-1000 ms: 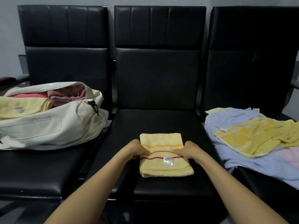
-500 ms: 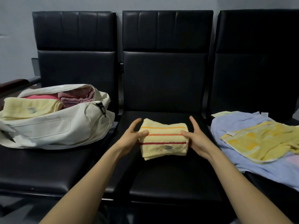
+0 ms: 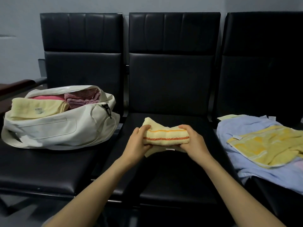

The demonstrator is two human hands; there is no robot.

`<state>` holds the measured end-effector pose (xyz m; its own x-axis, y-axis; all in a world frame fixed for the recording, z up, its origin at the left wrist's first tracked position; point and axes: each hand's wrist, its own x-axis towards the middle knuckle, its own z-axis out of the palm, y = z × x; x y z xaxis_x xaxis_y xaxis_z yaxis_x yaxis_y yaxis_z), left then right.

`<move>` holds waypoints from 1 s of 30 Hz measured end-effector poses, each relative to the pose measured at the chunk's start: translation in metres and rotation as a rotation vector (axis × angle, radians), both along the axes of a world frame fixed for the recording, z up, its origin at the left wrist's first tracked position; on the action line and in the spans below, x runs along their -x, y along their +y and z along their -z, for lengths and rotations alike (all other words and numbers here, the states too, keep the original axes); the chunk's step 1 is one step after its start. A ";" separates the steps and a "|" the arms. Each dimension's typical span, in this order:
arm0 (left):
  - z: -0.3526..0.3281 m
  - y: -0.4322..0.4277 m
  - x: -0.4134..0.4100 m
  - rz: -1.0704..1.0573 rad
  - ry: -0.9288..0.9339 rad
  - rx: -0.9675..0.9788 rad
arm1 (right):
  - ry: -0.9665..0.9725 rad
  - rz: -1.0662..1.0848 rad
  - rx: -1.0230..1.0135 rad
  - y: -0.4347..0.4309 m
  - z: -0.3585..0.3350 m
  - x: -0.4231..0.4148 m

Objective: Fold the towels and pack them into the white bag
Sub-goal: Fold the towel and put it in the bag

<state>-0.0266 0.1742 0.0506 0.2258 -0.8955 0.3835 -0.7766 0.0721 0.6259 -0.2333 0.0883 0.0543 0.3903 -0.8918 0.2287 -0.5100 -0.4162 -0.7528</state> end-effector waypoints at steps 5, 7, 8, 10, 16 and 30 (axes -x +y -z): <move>0.000 0.006 -0.008 -0.085 -0.263 0.048 | 0.179 0.063 0.330 0.007 -0.001 -0.006; -0.004 0.007 -0.019 -0.096 -0.367 0.109 | 0.199 0.067 0.336 0.007 -0.004 -0.008; -0.006 0.007 -0.026 -0.065 -0.394 0.120 | 0.165 0.060 0.284 0.007 -0.006 -0.008; -0.014 0.009 -0.041 0.041 -0.191 0.102 | -0.002 0.015 0.119 0.004 -0.009 -0.008; -0.028 0.003 -0.059 0.087 0.647 -0.063 | -0.259 -0.064 -0.216 -0.003 -0.015 -0.038; -0.109 0.006 -0.270 -0.320 0.490 0.131 | -0.082 -0.319 -0.160 -0.050 -0.118 -0.296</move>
<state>0.2434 0.1805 0.1600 0.6551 -0.7059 0.2694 -0.3956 -0.0166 0.9183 0.0624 0.0381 0.1724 0.6409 -0.7551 0.1382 -0.3084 -0.4181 -0.8544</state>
